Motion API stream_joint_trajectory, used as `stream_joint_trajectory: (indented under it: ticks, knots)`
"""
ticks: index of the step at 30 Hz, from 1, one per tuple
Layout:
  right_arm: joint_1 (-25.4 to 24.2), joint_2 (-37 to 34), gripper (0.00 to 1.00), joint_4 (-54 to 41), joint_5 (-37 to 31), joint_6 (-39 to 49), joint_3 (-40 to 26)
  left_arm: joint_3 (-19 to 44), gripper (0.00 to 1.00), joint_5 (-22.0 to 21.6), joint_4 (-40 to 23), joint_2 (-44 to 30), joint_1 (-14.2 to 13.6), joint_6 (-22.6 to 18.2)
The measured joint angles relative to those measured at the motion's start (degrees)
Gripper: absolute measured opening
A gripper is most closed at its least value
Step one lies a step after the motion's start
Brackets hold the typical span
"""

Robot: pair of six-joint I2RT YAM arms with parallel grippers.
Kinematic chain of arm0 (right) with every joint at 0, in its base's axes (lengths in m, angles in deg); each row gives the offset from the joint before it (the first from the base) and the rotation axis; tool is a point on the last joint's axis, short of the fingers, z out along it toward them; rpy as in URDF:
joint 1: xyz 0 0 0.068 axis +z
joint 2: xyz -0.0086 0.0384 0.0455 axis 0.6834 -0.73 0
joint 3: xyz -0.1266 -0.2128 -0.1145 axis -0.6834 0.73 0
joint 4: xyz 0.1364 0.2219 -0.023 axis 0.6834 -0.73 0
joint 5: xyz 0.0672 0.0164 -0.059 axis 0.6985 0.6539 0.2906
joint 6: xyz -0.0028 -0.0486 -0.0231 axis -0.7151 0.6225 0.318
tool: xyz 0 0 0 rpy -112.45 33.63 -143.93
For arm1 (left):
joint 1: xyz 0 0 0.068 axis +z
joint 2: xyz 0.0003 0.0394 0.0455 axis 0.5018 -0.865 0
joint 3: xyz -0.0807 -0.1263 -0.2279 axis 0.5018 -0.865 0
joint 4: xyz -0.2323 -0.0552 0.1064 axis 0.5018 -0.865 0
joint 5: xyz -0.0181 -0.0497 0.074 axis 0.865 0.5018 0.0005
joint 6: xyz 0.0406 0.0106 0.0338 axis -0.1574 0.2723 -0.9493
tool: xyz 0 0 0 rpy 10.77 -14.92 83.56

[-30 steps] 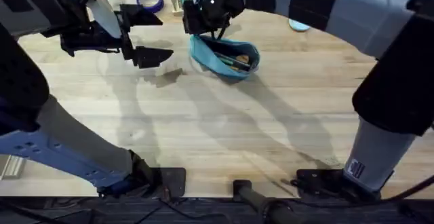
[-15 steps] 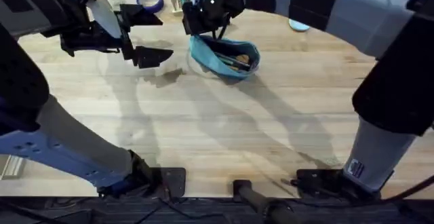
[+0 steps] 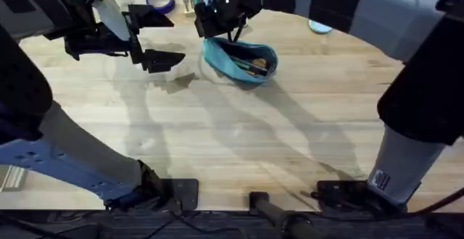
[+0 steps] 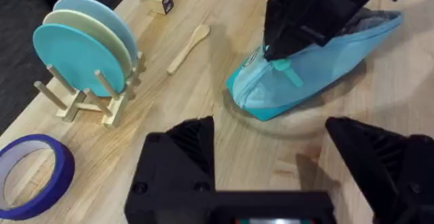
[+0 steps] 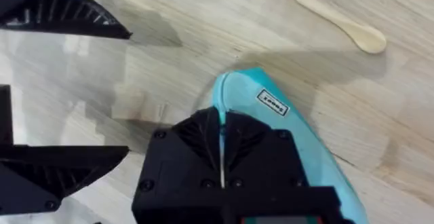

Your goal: Unzip the bag, pick up the pens from the table one at a time and place them inside, then zip the bag closed.

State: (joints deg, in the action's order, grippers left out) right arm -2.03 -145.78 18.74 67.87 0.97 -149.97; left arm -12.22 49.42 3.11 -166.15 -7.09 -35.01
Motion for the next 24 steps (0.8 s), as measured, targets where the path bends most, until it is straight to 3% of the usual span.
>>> stream_joint_trajectory:
  ticks: [24]
  knots:
    - [0.0,0.9,0.032,-0.9,1.5,2.0,0.0,0.0,0.993,0.0,-0.9,0.0,-0.1,0.0]
